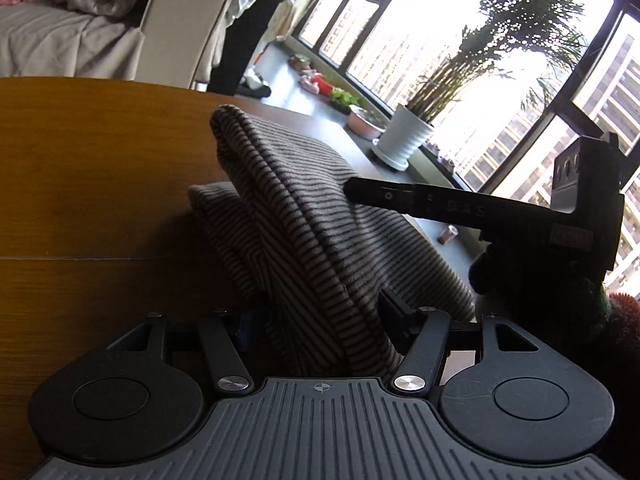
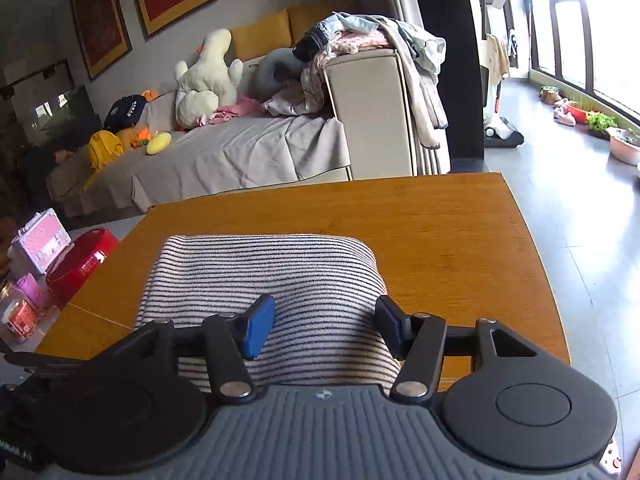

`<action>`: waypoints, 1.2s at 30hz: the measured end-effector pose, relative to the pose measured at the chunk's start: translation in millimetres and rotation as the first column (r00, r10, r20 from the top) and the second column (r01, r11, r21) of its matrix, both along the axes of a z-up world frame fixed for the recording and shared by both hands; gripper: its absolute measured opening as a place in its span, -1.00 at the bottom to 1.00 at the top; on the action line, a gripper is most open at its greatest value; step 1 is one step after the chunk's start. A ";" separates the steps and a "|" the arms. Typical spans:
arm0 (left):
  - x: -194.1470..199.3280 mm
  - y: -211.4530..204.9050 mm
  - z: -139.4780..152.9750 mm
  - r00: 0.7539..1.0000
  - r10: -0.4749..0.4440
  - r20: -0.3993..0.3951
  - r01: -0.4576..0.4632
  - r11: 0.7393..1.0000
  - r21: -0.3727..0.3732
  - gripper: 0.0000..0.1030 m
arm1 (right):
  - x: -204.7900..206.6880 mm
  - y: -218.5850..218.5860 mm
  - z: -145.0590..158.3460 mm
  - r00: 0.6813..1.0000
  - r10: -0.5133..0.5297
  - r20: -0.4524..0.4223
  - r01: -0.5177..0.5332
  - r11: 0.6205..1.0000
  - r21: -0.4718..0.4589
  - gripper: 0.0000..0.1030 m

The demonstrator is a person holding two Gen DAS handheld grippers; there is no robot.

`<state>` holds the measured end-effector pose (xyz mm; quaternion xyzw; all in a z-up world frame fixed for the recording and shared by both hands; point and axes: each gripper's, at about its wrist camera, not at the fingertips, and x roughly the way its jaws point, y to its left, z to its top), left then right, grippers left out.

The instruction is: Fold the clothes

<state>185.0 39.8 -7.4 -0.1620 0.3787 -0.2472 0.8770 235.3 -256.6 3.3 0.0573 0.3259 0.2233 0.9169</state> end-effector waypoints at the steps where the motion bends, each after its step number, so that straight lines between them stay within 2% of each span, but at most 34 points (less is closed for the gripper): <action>1: -2.3 1.6 4.6 1.000 0.007 0.005 -0.007 1.000 -0.008 0.26 | -5.5 -7.6 0.1 1.000 -0.003 0.005 0.003 1.000 0.000 0.29; 3: -6.5 4.2 15.4 0.999 0.025 0.020 -0.025 0.999 -0.030 0.22 | -15.3 -23.6 -0.7 1.000 -0.014 0.012 0.014 1.000 -0.009 0.52; 5: -9.1 4.7 24.5 0.999 0.041 0.032 -0.039 0.998 -0.056 0.38 | -21.6 -40.6 -3.4 1.000 -0.014 -0.011 0.014 1.000 0.018 0.64; 8: -4.8 -4.1 25.7 0.999 0.041 0.021 -0.039 0.998 -0.058 0.67 | -23.3 -58.8 -11.6 0.996 0.018 -0.084 -0.007 0.991 0.132 0.72; 10: 1.3 -15.9 16.6 0.999 0.053 -0.013 -0.053 0.999 -0.010 0.68 | -22.0 -63.0 -18.8 0.991 0.046 -0.124 -0.021 0.980 0.196 0.81; 13: 9.7 -20.6 -2.0 0.995 0.061 -0.084 -0.061 0.998 -0.001 0.66 | -18.5 -54.7 -30.9 0.981 0.090 -0.169 -0.052 0.975 0.217 0.81; 14: 12.5 -22.0 -8.2 0.992 0.064 -0.107 -0.064 0.998 0.002 0.68 | -19.5 -47.1 -32.8 0.980 0.105 -0.169 -0.070 0.976 0.204 0.78; 15: 12.1 -20.4 -9.5 0.993 0.059 -0.097 -0.060 0.998 -0.001 0.66 | -20.5 -39.5 -34.7 0.978 0.121 -0.169 -0.087 0.978 0.192 0.62; 17: 11.8 -13.3 -10.3 0.995 0.054 -0.088 -0.055 0.998 -0.007 0.50 | -21.2 -24.7 -37.3 0.975 0.146 -0.170 -0.118 0.979 0.168 0.57; 18: 11.8 -8.9 -10.8 0.995 0.053 -0.082 -0.054 0.999 -0.007 0.49 | -18.6 -18.6 -36.5 0.973 0.151 -0.173 -0.122 0.979 0.166 0.55; 22: 13.9 22.4 -11.3 0.996 0.076 -0.050 -0.076 0.997 0.002 0.47 | -3.4 16.6 -34.5 0.967 0.180 -0.178 -0.150 0.973 0.174 0.52; 27: 19.8 75.1 -4.6 0.991 0.136 0.004 -0.136 0.990 0.038 0.40 | 24.4 80.8 -33.4 0.961 0.220 -0.167 -0.191 0.966 0.176 0.52; 32: 28.2 130.6 -3.1 0.975 0.219 0.038 -0.221 0.974 0.056 0.37 | 53.0 147.8 -34.2 0.955 0.265 -0.132 -0.242 0.956 0.164 0.51; 36: 32.6 160.5 7.5 0.959 0.277 0.065 -0.282 0.954 0.100 0.37 | 67.6 181.5 -35.4 0.951 0.291 -0.104 -0.273 0.949 0.156 0.51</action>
